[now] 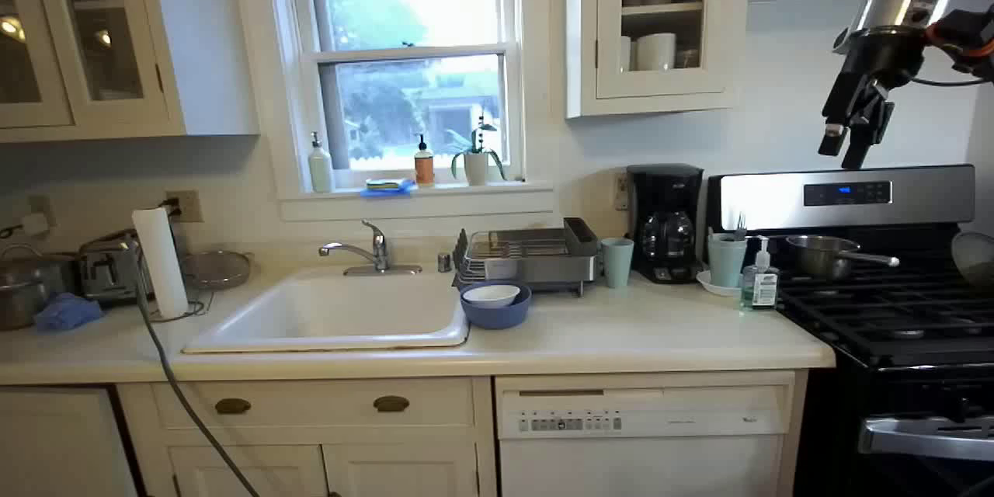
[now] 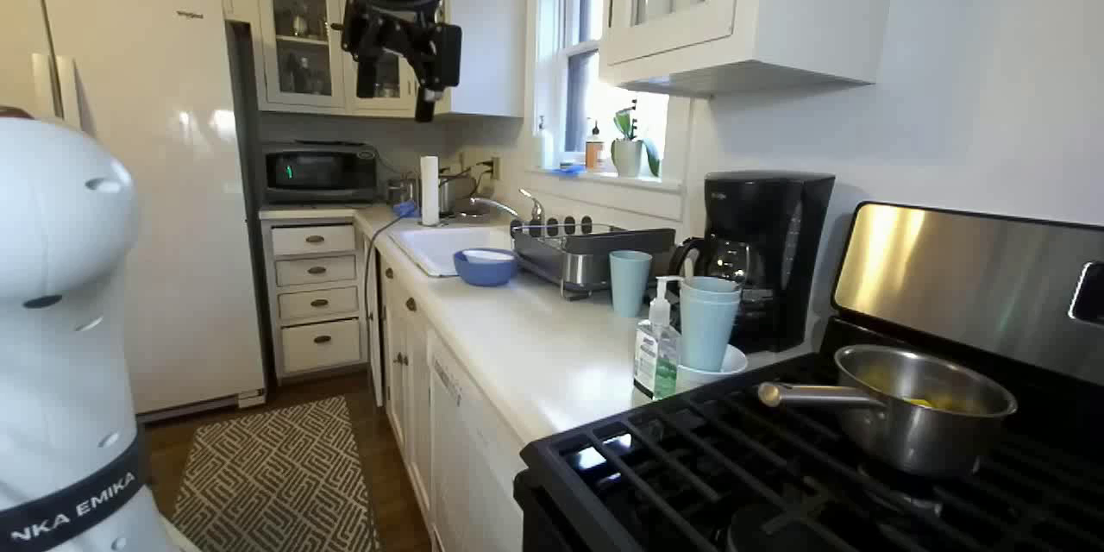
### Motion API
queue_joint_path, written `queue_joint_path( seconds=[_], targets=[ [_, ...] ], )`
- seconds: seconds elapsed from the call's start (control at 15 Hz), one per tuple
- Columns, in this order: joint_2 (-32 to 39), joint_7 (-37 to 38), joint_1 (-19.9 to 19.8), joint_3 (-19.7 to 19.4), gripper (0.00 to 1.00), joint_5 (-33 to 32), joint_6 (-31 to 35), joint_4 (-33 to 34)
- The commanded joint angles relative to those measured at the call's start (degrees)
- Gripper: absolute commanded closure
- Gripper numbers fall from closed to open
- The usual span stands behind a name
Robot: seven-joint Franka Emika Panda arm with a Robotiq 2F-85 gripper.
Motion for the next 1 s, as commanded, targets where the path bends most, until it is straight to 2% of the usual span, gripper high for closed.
queue_joint_path(
  seconds=[0.0,0.27,0.4,0.67,0.93],
  targets=[
    [0.35,-0.84,-1.36,0.87,0.0,0.75,-0.24,0.2],
    [0.28,-0.84,-1.35,0.87,0.0,0.75,-0.24,0.2],
    [2.26,4.21,-3.2,3.22,0.0,0.59,6.76,-0.48],
    [10.48,10.68,-5.68,5.97,0.0,-0.67,25.46,0.29],
    [17.85,13.25,-10.44,7.41,0.0,-6.91,41.19,1.68]
  ],
)
